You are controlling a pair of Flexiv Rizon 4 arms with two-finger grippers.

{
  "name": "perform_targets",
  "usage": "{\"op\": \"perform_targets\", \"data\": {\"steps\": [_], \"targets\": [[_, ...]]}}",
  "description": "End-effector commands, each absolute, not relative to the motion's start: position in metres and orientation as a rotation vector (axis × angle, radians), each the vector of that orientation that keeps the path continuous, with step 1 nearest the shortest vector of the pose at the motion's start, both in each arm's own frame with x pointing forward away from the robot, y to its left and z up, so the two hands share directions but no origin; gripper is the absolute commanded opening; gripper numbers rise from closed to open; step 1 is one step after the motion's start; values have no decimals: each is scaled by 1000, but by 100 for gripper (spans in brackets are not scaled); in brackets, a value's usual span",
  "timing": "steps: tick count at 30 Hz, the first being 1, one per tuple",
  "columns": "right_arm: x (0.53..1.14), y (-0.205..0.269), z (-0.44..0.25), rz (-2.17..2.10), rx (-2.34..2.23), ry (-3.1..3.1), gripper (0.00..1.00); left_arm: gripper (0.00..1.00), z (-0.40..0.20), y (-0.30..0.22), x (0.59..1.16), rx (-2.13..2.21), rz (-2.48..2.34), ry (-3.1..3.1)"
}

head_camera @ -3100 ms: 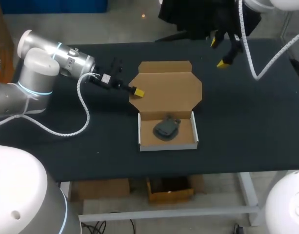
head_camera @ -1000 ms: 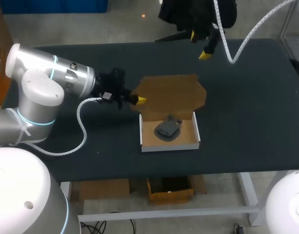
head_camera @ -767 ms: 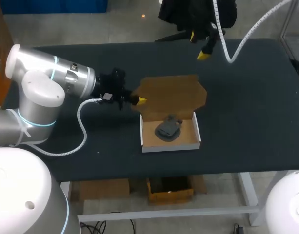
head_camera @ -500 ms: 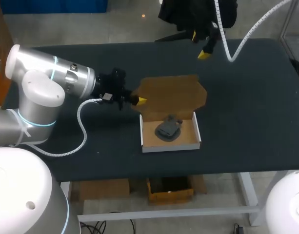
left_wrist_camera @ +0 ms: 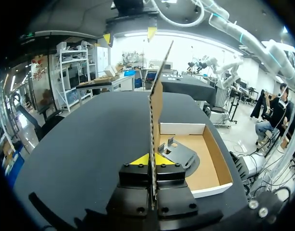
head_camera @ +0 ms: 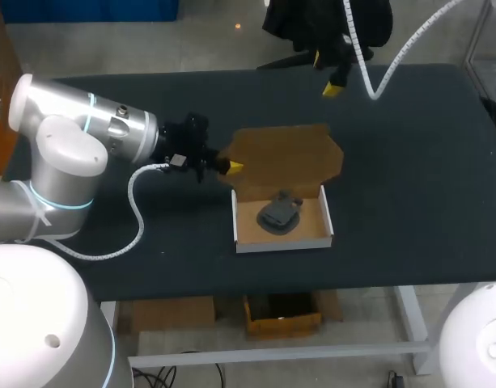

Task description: Assemble the packaging by folding the flat box into shape, placing the metal phone stand inside, and closing the box properly

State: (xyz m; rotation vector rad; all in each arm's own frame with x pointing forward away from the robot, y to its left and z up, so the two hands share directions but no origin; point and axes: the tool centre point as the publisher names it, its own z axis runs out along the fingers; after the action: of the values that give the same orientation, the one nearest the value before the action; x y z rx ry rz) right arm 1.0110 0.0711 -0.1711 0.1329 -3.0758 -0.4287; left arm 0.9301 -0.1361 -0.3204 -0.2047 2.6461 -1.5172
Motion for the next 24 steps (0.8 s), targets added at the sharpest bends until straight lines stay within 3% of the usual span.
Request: {"op": "perform_targets", "data": {"steps": [1,9,11,12,16,24], "targets": [[1023,89,-167,-299,148,-3061,100,0,-323,-138,930,-206,-1516,2643],[1036,110,-176,-173,178,-3051,100,0,-323,-138,930,-206,-1516,2643],[1038,115,-179,-169,194,-3039,61,0,-323,-138,930,-206,-1516,2643],[1038,117,-181,-161,196,-3039,53,0,-323,-138,930,-206,-1516,2643],[1037,126,-188,-139,210,-3032,45,0,-323,-138,930,-206,-1516,2643],[1024,139,-208,-78,215,-3032,46,0,-323,-138,930,-206,-1516,2643]]}}
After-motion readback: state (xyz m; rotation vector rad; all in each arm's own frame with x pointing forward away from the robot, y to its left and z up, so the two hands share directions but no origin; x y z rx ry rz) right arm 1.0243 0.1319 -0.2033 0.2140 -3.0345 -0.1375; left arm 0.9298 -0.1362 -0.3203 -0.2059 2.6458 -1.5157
